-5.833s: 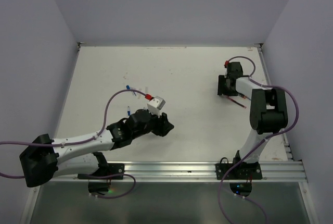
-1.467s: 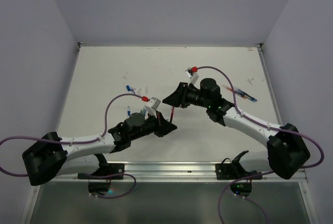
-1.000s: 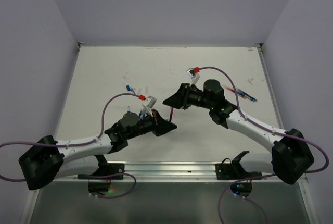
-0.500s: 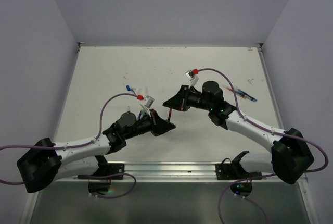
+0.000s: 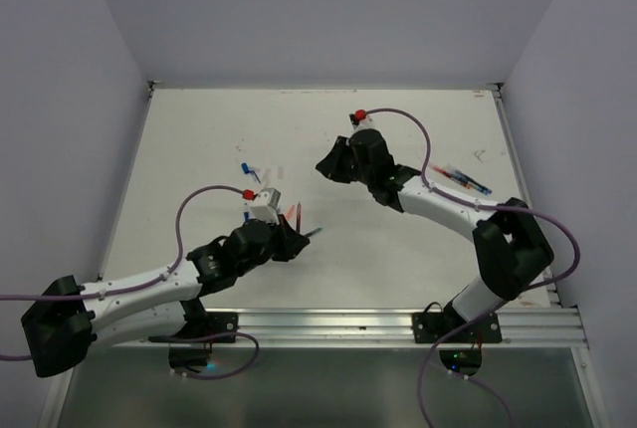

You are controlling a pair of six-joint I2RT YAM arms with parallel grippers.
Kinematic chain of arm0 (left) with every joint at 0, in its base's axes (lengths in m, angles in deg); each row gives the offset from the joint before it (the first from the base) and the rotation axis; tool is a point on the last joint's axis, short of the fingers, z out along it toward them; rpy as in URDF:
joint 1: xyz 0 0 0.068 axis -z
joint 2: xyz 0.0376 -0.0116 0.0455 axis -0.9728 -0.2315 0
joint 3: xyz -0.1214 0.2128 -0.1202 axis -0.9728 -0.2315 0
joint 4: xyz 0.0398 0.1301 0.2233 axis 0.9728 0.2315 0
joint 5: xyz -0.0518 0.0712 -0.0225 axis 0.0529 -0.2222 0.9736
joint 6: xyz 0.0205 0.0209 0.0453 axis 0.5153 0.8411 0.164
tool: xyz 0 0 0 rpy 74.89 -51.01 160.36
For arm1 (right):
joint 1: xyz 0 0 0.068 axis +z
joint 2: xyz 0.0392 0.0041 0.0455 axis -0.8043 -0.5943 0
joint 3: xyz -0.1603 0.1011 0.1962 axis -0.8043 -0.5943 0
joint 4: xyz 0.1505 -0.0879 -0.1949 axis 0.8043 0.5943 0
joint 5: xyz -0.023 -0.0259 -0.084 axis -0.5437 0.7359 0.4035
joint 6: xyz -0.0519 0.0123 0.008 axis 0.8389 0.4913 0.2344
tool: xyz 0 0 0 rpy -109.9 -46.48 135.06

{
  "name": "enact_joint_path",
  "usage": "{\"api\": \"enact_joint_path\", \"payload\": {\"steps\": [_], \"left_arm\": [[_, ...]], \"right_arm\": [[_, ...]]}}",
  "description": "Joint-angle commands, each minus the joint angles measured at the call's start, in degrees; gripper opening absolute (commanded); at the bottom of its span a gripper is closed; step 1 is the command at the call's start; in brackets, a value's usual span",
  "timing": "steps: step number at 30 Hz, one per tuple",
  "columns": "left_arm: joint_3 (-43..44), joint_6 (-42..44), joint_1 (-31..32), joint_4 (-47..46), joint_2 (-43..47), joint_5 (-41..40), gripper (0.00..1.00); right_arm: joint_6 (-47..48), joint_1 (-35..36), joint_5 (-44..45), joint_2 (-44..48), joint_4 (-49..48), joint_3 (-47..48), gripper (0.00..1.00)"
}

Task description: Open the pen caps

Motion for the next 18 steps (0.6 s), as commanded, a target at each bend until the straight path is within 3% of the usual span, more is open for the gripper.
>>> {"api": "enact_joint_path", "payload": {"steps": [1, 5, 10, 18], "left_arm": [[-1.47, 1.07, 0.06, 3.18, 5.31, -4.00, 0.00], [0.63, 0.55, 0.06, 13.54, 9.62, -12.93, 0.00], [7.47, -0.34, 0.06, 27.77, 13.75, -23.15, 0.00], [16.36, 5.73, -0.02, 33.86, 15.78, -28.79, 0.00]], "right_arm": [[3.13, 0.17, 4.32, -6.03, 2.34, 7.91, 0.00], [4.54, 0.17, -0.94, -17.38, 11.21, 19.61, 0.00], [3.31, 0.08, -3.68, -25.48, 11.24, 25.69, 0.01], [2.16, 0.34, -6.40, -36.20, 11.40, 33.25, 0.03]]}}
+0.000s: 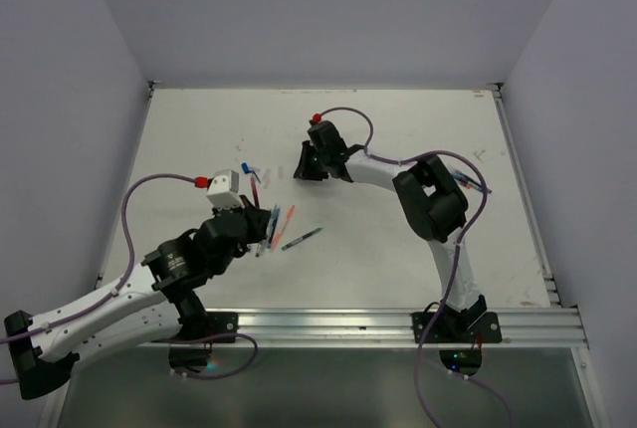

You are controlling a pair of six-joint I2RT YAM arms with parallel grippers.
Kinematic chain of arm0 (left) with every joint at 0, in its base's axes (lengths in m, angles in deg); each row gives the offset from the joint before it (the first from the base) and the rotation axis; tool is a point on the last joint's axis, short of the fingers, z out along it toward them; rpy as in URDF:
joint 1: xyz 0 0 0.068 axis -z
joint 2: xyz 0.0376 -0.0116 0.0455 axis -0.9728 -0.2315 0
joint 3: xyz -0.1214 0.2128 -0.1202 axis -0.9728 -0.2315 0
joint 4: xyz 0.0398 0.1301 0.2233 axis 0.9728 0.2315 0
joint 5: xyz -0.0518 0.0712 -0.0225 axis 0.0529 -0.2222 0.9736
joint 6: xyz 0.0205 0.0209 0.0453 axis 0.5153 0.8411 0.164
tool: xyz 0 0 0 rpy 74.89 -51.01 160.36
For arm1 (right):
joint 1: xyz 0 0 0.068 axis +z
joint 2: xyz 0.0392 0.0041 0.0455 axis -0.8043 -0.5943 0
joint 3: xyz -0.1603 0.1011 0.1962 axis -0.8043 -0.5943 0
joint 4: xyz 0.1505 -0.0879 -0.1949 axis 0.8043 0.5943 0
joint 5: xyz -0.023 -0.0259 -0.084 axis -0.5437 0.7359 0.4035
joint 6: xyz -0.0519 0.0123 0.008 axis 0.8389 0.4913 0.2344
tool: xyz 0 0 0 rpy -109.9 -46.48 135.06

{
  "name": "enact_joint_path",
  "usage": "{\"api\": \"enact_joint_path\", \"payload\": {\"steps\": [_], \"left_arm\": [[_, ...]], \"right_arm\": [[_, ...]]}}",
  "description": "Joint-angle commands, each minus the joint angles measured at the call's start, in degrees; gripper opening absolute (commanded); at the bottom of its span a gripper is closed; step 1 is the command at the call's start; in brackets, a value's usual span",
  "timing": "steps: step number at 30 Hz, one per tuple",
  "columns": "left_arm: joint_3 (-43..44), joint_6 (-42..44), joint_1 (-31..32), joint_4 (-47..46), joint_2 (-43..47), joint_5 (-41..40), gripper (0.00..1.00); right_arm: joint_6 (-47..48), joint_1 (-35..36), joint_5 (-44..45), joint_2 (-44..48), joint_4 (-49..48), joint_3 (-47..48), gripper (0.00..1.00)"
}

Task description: Open the pen caps

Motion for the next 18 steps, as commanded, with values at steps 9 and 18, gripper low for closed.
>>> {"api": "enact_joint_path", "payload": {"steps": [9, 18], "left_arm": [[1.92, 3.72, 0.02, 3.77, 1.60, -4.96, 0.00], [-1.34, 7.76, 0.02, -2.73, 1.69, 3.73, 0.00]], "right_arm": [[-1.34, 1.40, -4.52, -5.52, -0.54, 7.93, 0.20], [-0.81, 2.01, -3.29, -6.85, 1.57, 11.63, 0.52]]}}
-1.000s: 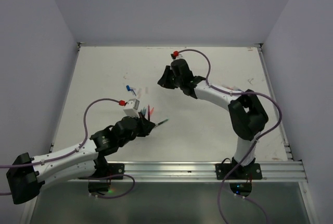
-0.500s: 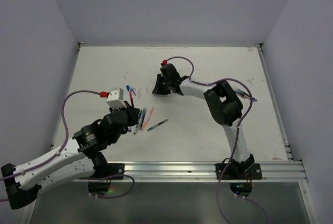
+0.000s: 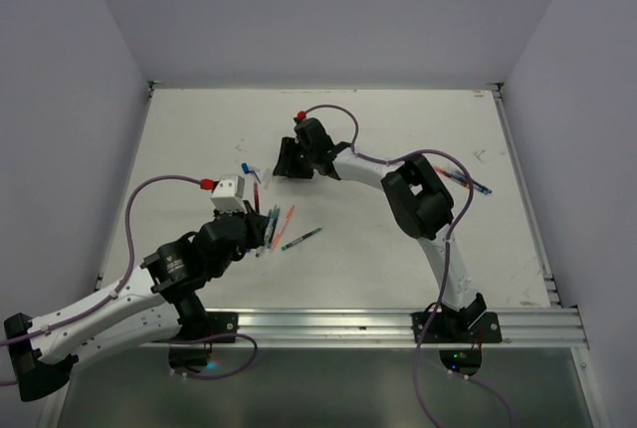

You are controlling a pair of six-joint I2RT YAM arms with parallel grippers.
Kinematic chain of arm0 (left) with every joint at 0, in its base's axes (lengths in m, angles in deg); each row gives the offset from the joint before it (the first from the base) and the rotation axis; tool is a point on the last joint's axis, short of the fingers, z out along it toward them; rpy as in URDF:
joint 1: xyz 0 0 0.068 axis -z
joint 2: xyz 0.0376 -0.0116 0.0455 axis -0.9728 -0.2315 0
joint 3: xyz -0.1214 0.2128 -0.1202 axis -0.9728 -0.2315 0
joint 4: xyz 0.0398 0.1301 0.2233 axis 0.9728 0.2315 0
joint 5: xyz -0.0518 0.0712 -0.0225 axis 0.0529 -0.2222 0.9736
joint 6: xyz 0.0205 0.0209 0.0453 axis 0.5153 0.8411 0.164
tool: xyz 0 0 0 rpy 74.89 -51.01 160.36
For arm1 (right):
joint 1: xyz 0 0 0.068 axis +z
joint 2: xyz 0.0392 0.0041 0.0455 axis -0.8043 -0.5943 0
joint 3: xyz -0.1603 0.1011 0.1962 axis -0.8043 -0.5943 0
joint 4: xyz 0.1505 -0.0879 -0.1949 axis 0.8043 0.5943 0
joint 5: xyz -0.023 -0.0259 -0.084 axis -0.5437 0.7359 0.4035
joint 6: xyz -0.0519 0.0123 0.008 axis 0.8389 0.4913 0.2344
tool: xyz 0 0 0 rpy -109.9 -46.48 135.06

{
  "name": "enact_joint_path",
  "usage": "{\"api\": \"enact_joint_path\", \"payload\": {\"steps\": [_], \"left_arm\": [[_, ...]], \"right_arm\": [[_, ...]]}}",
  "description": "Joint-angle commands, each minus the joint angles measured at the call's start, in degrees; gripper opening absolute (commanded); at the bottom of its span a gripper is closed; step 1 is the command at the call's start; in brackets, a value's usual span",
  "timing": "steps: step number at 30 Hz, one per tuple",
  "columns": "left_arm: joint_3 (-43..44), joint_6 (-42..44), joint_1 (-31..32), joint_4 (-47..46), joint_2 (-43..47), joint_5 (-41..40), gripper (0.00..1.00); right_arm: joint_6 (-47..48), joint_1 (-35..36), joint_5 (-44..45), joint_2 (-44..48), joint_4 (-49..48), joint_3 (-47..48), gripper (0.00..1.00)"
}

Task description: Open the pen caps

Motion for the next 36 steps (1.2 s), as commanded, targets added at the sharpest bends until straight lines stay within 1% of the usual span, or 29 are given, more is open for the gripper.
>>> {"api": "enact_joint_path", "payload": {"steps": [1, 4, 5, 7, 8, 9, 10, 11, 12, 13, 14, 15, 16, 17, 18, 19, 21, 22, 25, 30, 32, 34, 36], "left_arm": [[-1.64, 4.31, 0.02, -6.25, -0.47, 6.53, 0.00], [-3.49, 7.47, 0.02, -11.96, -2.49, 12.43, 0.00], [-4.62, 8.18, 0.02, -15.46, -3.11, 16.80, 0.00], [-6.04, 9.41, 0.02, -18.91, -5.38, 22.87, 0.00], [-7.52, 9.59, 0.02, -22.58, -6.27, 24.64, 0.00], [-8.23, 9.94, 0.02, -24.61, -7.41, 26.49, 0.00], [-8.76, 10.03, 0.02, -25.50, -10.12, 28.25, 0.00], [-9.81, 10.12, 0.02, -31.17, -11.71, 31.83, 0.00], [-10.26, 10.12, 0.02, -33.14, -13.38, 33.26, 0.00], [-10.44, 9.95, 0.02, -34.73, -17.23, 37.37, 0.00], [-11.13, 9.68, 0.02, -38.31, -19.18, 38.80, 0.00], [-11.23, 9.51, 0.02, -40.00, -21.03, 40.12, 0.00], [-11.23, 9.51, 0.11, -41.32, -24.96, 41.87, 0.00], [-10.79, 9.42, 0.11, -42.90, -26.83, 42.50, 0.00], [-10.44, 9.42, 0.11, -43.35, -28.76, 43.11, 0.00], [-9.74, 9.59, 0.11, -43.53, -32.43, 43.99, 0.00], [-7.72, 9.94, 0.19, -42.83, -35.62, 44.09, 0.00], [-6.93, 9.86, 0.20, -42.13, -38.07, 42.69, 0.00], [-5.34, 9.95, 0.11, -40.28, -40.81, 38.75, 0.00], [-3.23, 10.03, -0.15, -37.47, -43.98, 31.26, 0.00], [-1.83, 9.77, -0.59, -35.01, -45.21, 28.71, 0.00], [-1.04, 8.72, -1.73, -32.47, -46.97, 25.82, 0.00], [-0.94, 8.19, -3.66, -31.93, -48.46, 24.93, 0.00]], "right_arm": [[0.83, 0.00, 0.77, 0.56, 1.75, 2.59, 0.53], [1.27, -0.78, 3.85, 4.07, 3.51, 0.75, 0.54], [1.01, -2.01, 4.64, 7.65, 3.77, -1.96, 0.54], [0.22, -3.68, 6.65, 12.59, 4.74, -5.31, 0.54], [0.30, -5.86, 7.27, 17.92, 5.18, -8.80, 0.54], [0.56, -7.02, 7.63, 20.67, 6.05, -10.75, 0.54], [1.70, -8.16, 8.33, 23.22, 6.58, -12.51, 0.55], [2.49, -10.61, 8.51, 28.81, 7.37, -15.49, 0.55], [3.37, -11.85, 8.77, 30.96, 9.47, -16.82, 0.56], [5.21, -13.17, 8.77, 33.59, 10.71, -17.97, 0.56], [6.18, -15.44, 8.77, 35.70, 11.94, -19.98, 0.56], [7.06, -16.51, 8.77, 39.90, 14.21, -21.13, 0.56], [8.55, -17.48, 8.77, 42.12, 15.19, -22.36, 0.56], [9.26, -19.14, 8.77, 43.88, 15.81, -24.98, 0.57], [9.88, -20.03, 8.77, 47.73, 16.60, -26.23, 0.57], [10.84, -20.73, 8.77, 49.16, 16.87, -27.46, 0.58], [11.46, -22.76, 8.16, 51.89, 17.66, -30.36, 0.58], [11.99, -23.46, 7.99, 53.72, 17.92, -31.07, 0.58], [12.52, -25.48, 7.19, 56.02, 18.28, -33.09, 0.58], [12.70, -27.33, 5.00, 56.12, 18.37, -34.24, 0.58], [12.87, -27.59, 5.00, 55.85, 18.63, -34.24, 0.58], [13.22, -27.94, 5.00, 55.76, 18.89, -34.15, 0.58], [13.40, -28.38, 4.64, 55.76, 19.16, -33.80, 0.58]]}}
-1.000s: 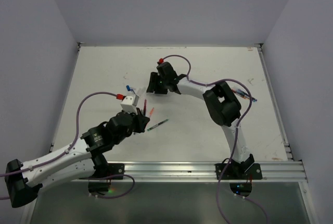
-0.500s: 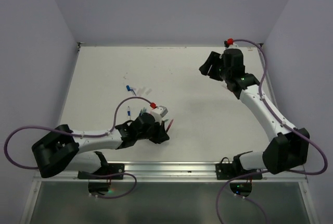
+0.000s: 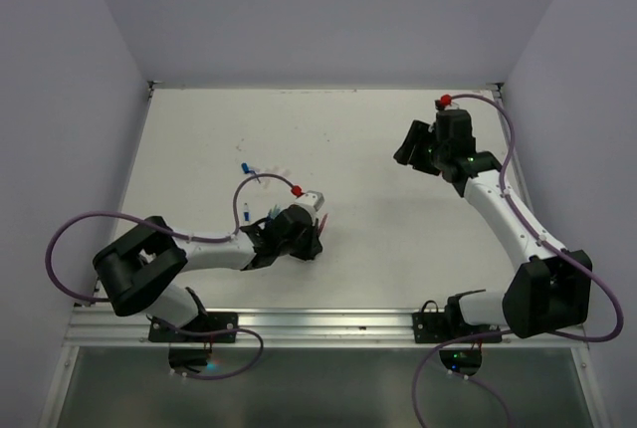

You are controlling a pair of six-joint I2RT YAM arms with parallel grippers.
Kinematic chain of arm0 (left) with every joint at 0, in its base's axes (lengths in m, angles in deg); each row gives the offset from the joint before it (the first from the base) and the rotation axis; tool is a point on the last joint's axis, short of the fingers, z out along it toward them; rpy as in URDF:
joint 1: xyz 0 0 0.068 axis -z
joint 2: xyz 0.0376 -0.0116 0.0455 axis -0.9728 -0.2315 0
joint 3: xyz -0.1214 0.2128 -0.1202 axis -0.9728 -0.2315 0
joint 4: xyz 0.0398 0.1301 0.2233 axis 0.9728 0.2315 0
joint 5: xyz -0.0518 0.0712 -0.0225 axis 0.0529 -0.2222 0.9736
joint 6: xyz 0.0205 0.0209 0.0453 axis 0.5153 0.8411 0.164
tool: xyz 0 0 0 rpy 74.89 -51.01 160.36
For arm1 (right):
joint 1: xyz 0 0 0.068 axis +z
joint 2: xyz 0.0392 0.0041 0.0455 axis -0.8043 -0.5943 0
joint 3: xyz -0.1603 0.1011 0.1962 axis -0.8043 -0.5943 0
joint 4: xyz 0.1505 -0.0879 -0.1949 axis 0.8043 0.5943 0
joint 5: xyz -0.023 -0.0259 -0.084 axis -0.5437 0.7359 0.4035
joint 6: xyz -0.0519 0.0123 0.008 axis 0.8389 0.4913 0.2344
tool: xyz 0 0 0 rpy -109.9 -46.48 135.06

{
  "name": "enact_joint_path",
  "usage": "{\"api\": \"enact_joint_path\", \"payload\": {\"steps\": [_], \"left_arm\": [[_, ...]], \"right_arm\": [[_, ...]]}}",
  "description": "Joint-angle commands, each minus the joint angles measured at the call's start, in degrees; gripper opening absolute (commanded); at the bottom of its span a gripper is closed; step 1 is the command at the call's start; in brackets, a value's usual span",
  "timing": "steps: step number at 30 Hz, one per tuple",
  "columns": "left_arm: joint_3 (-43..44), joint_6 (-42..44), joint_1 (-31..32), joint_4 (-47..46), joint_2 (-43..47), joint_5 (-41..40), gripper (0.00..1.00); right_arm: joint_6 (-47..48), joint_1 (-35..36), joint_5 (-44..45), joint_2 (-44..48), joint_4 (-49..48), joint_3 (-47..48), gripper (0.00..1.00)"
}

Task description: Open the pen caps

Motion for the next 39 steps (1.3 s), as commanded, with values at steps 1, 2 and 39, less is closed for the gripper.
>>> {"api": "enact_joint_path", "payload": {"steps": [1, 2, 39], "left_arm": [[1.48, -0.47, -3.10, 2.87, -2.11, -6.13, 0.00], [1.39, -0.47, -3.72, 2.87, -2.37, -6.48, 0.00], [6.30, -13.91, -4.34, 22.36, -7.90, -22.48, 0.00]], "right_arm": [[1.60, -0.67, -1.72, 0.53, 0.60, 0.89, 0.58], [1.60, -0.85, -1.63, 0.62, 0.86, 1.06, 0.58], [5.64, -5.51, 2.32, -10.36, 9.56, 10.03, 0.61]]}}
